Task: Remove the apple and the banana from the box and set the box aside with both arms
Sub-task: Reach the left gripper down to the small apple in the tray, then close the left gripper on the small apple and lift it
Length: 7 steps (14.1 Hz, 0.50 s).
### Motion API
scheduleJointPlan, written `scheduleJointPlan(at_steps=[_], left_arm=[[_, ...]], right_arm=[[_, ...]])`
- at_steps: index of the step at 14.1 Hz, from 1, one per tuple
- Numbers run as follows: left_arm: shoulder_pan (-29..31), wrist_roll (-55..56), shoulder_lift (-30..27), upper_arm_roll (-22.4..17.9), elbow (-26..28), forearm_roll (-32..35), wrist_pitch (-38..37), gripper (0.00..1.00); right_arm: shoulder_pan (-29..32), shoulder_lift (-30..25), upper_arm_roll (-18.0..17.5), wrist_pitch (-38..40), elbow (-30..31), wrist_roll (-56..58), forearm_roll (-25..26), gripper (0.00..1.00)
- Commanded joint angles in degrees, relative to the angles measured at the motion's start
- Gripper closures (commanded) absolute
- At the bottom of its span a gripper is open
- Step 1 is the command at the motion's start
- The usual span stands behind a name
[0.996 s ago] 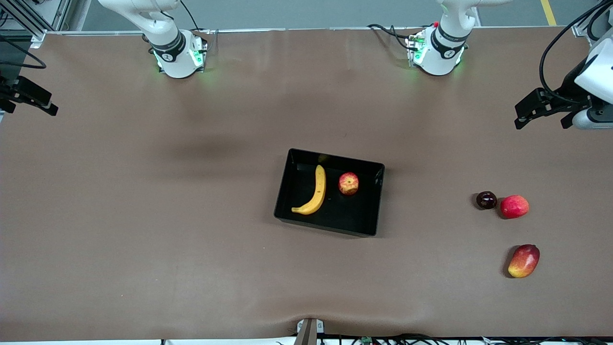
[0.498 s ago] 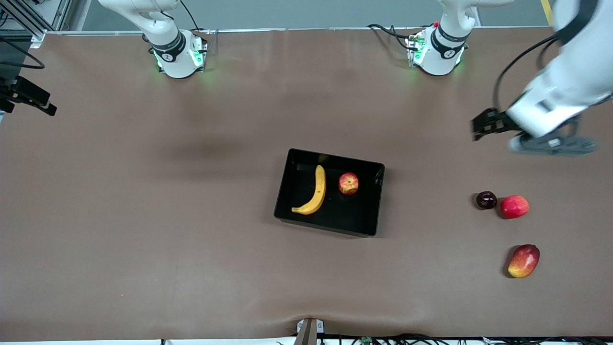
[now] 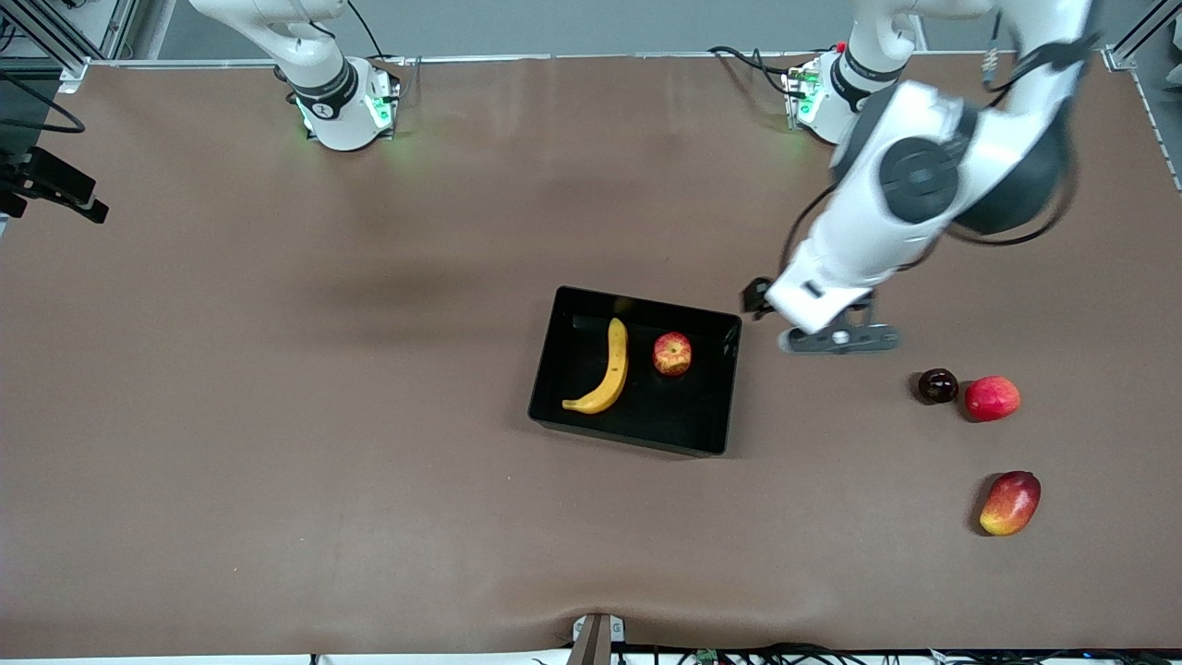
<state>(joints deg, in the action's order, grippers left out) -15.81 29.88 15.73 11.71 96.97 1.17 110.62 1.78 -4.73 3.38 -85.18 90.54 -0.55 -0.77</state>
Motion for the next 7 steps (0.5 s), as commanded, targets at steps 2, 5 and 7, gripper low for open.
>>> scheduleJointPlan(at_steps=[2,5,7], left_arm=[[-4.40,8.49,5.17,-0.28,2.26,1.12,10.65,0.00],[-6.78,12.92,11.33,-0.28,1.65,1.91,16.64,0.00],[-7.83,13.01,13.97,-0.28,1.38,1.82,18.92,0.00]], right_arm=[[1.03,0.07,-0.65,0.37,-0.54,-0.33,-0.20,0.00],[0.95,0.16,-0.65,0.37,-0.46,-0.33,-0.29,0.00],[1.03,0.16,-0.65,0.46,-0.54,-0.33,-0.29,0.00]])
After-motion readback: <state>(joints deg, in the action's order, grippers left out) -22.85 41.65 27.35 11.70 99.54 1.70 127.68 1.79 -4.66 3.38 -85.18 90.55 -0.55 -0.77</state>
